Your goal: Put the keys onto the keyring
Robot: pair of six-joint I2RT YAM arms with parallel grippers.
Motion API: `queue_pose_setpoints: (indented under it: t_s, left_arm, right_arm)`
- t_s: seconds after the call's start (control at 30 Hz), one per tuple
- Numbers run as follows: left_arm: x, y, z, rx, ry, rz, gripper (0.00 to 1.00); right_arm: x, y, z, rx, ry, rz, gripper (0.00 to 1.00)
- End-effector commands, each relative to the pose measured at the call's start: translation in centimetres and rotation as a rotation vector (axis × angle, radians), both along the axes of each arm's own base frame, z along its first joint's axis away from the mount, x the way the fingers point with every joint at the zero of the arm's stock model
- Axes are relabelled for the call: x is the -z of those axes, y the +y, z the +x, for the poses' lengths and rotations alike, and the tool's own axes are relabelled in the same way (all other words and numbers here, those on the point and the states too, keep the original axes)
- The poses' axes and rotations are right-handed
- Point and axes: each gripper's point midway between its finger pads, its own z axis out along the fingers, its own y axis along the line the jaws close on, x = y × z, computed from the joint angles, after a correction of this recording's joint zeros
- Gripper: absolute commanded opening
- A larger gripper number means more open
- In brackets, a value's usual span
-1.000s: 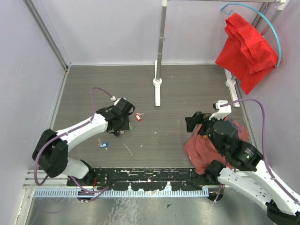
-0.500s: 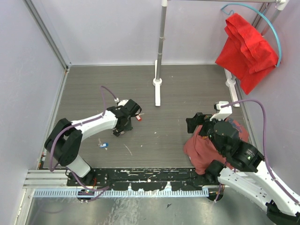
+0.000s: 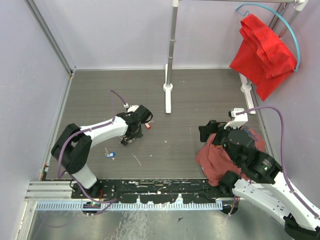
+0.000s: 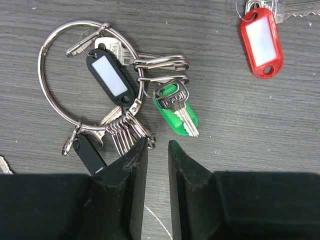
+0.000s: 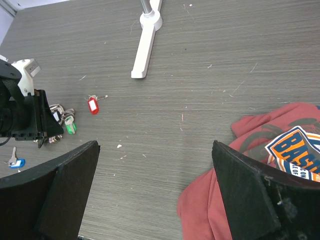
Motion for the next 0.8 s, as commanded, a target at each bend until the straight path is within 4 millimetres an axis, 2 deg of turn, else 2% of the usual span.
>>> queue_pose_setpoints:
  t_s: [0.0, 0.77]
  left_arm:
    - [-0.5, -0.2, 0.9, -0.02, -0.033, 0.011, 0.3]
    - [1.1, 0.3, 0.4, -0.024, -0.004, 0.043, 0.28]
  right_arm:
    - [-1.0, -0.1, 0.2, 0.015, -0.027, 0.022, 1.0]
    - [-0.9, 0.2, 0.4, 0.008, -0.023, 0.016, 1.0]
